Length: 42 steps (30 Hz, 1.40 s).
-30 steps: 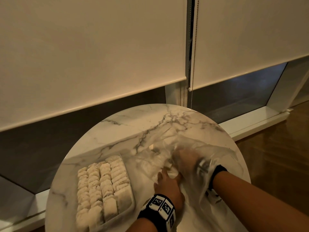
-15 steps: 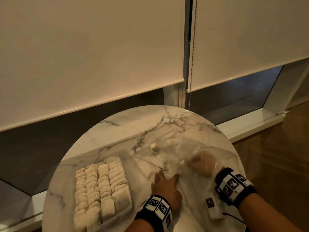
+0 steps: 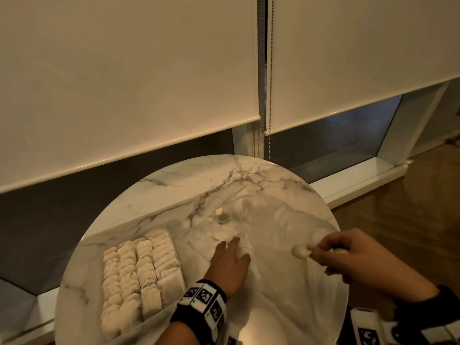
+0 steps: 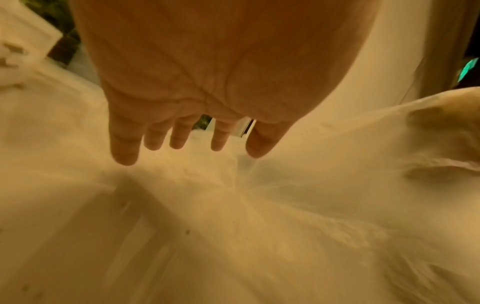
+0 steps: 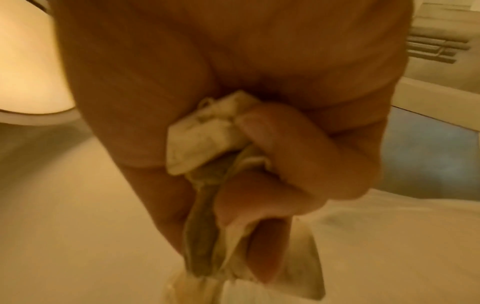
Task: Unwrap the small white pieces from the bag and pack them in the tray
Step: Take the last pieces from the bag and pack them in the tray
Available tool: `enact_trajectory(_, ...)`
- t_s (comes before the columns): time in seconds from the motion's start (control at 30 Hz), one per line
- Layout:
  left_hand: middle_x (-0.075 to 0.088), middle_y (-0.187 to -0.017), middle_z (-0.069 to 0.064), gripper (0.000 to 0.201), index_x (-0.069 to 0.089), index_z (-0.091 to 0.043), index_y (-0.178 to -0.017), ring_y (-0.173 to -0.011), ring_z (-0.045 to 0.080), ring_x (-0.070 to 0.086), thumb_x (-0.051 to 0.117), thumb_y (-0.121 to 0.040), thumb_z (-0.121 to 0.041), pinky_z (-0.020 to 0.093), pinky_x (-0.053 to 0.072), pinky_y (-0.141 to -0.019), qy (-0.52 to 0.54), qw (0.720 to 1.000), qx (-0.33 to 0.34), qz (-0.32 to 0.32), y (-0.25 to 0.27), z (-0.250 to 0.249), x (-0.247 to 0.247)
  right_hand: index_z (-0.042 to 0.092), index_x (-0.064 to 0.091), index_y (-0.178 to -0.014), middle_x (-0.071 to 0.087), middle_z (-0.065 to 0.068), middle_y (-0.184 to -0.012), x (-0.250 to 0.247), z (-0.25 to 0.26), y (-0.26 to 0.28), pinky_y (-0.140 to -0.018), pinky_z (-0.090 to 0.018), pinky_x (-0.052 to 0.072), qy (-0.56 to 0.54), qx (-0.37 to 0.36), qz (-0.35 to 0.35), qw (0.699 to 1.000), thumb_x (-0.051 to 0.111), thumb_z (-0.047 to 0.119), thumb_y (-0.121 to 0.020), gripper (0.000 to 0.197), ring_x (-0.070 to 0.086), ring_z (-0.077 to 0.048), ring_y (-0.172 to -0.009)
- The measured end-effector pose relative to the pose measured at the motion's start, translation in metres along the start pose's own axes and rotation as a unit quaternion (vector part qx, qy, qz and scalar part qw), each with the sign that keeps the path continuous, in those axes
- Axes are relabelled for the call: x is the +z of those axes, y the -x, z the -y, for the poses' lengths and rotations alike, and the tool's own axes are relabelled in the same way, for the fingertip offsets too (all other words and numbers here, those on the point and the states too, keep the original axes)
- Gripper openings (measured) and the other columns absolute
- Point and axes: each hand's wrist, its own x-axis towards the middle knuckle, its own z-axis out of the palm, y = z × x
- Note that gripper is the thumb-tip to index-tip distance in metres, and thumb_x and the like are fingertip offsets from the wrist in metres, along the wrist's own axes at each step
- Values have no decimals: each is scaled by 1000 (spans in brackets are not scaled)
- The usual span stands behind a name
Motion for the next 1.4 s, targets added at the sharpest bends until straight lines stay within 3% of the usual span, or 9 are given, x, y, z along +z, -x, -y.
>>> enact_trajectory(0.13, 62, -130, -9, 45, 63, -35, -124, -123, 11, 55, 53, -91, -64, 29, 41, -104, 224, 966, 52, -121, 46, -22, -21, 25, 77, -82, 74, 8, -74, 1, 29, 16, -54, -17, 50, 26, -64, 10, 998, 72, 33, -87, 10, 72, -6, -69)
enact_trajectory(0.37, 74, -113, 10, 56, 74, -16, -115, -100, 26, 69, 57, -82, -57, 42, 52, -88, 591, 806, -29, 1, 90, -37, -35, 26, 74, -78, 70, 9, -73, 46, 68, 1, -67, -29, 56, 176, -167, -21, 970, 67, 42, -84, 18, 65, -3, -71)
enact_trajectory(0.53, 74, -111, -10, 26, 72, -39, -109, -106, 12, 69, 71, -85, -50, 37, 53, -88, 501, 864, 42, -30, 95, -34, -28, 24, 70, -80, 67, 7, -83, 80, 64, -24, -73, -30, 52, 250, -167, -15, 953, 61, 49, -80, 27, 62, -11, -81)
enact_trajectory(0.77, 76, -89, 4, 18, 74, -17, -98, -73, 16, 70, 57, -99, -9, 25, 52, -59, 411, 900, 14, -143, 70, -15, -19, 27, 74, -77, 74, 6, -72, 50, 55, -11, -62, -19, 56, 197, -102, 73, 972, 69, 40, -85, 16, 69, -1, -69)
enact_trajectory(0.9, 76, -87, 0, 17, 74, -27, -97, -82, 19, 71, 58, -98, -20, 34, 59, -71, 328, 929, 26, -172, 45, -6, -10, 22, 78, -81, 74, -2, -75, 30, 60, -5, -52, -17, 48, 37, -101, 113, 988, 73, 33, -87, 14, 67, -7, -61)
enact_trajectory(1.07, 62, -131, -8, 62, 56, -31, -137, -119, 9, 58, 74, -78, -40, 32, 48, -105, 145, 980, 39, 132, 39, -9, 3, 18, 78, -81, 72, -14, -76, 35, 65, -7, -48, -26, 40, -78, -120, 105, 984, 75, 37, -78, 20, 57, -19, -58)
enact_trajectory(1.17, 55, -143, 2, 64, 50, -24, -142, -129, 16, 51, 68, -81, -17, 29, 44, -105, 334, 932, 28, 139, 49, -13, -12, 20, 77, -80, 71, -11, -72, 42, 63, -10, -49, -24, 42, -73, -129, 104, 983, 74, 32, -84, 14, 56, -16, -54)
enact_trajectory(1.3, 63, -133, 21, 50, 65, -12, -130, -126, 41, 56, 49, -90, -38, 48, 42, -105, 678, 733, -26, 52, 65, -11, -34, 13, 76, -82, 72, -4, -69, 59, 67, -16, -48, -20, 43, -33, -134, 135, 981, 72, 23, -89, 13, 57, -6, -52)
enact_trajectory(1.4, 69, -120, 20, 52, 69, -7, -122, -105, 34, 68, 57, -92, -48, 46, 52, -91, 721, 687, -53, 78, 78, -20, -40, 17, 75, -75, 71, 15, -74, 89, 77, -23, -52, -16, 46, 77, -159, 180, 968, 74, 31, -86, 18, 61, 3, -57)
